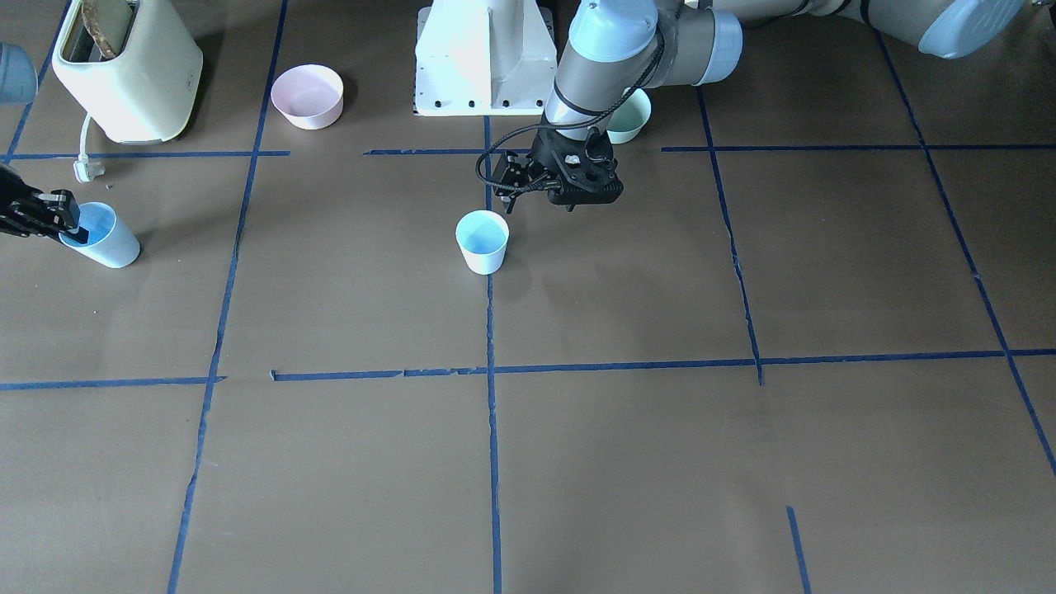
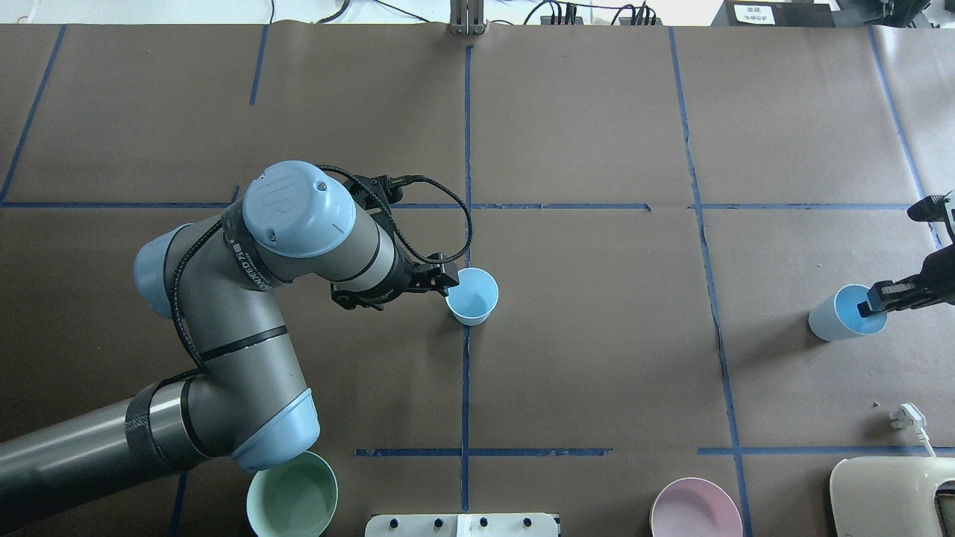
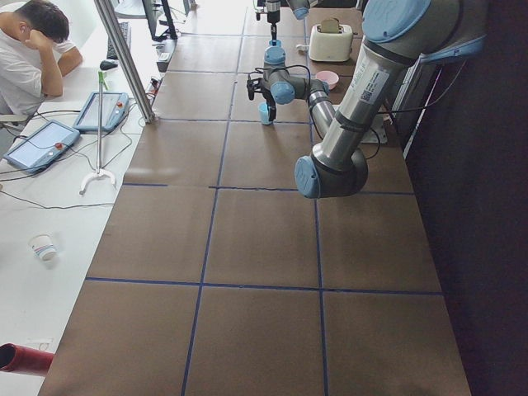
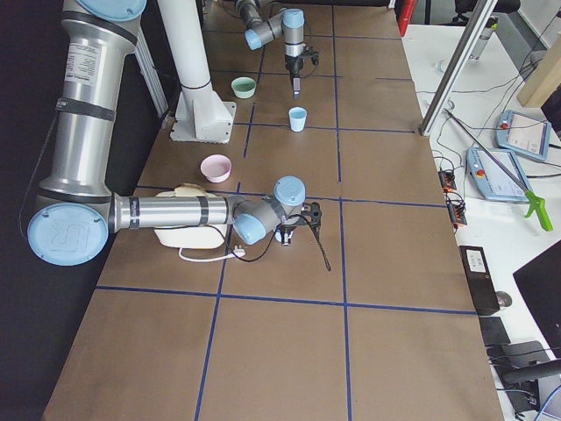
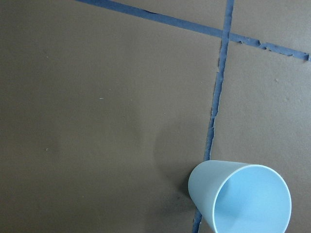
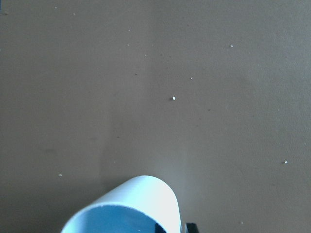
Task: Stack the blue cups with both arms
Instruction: 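Grasp the other blue cup with the right gripper while the left holds its cup, then carry the right gripper's cup over the centered cup while the left gripper backs off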
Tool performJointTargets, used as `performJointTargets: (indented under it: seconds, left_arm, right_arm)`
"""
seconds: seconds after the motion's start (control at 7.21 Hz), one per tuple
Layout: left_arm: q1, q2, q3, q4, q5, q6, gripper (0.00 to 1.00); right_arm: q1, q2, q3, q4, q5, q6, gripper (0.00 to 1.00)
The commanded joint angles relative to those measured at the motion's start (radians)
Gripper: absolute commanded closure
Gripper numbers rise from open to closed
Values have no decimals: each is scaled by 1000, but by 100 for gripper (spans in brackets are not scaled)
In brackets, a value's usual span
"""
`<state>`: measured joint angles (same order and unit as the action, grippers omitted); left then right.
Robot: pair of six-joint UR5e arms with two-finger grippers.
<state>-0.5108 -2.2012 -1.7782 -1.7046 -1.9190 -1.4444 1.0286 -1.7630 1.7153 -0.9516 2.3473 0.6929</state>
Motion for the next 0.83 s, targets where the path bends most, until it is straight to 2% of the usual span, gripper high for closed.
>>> performJointTargets:
  seconds: [0.0,0.14,0.28,0.42,0.69]
  left_arm:
    - [-6,1,-23,-1,-2,7,0]
    - [-8,56,-80,-3,-3,24,0]
    - [-11,108,-124,-4,-2,88,0]
    - [-11,145,-148,-4,-2,105,0]
    - [-11,194,-149,-56,-3,107,0]
  right_arm:
    - [-1,8,33,-4,9,5,100]
    - [-2,37,52,-30,15,10,100]
    - [1,125,75,-136,18,14,100]
    - [-1,258,104,-261,17,151,100]
    - [-49,464,110,-387,18,351,100]
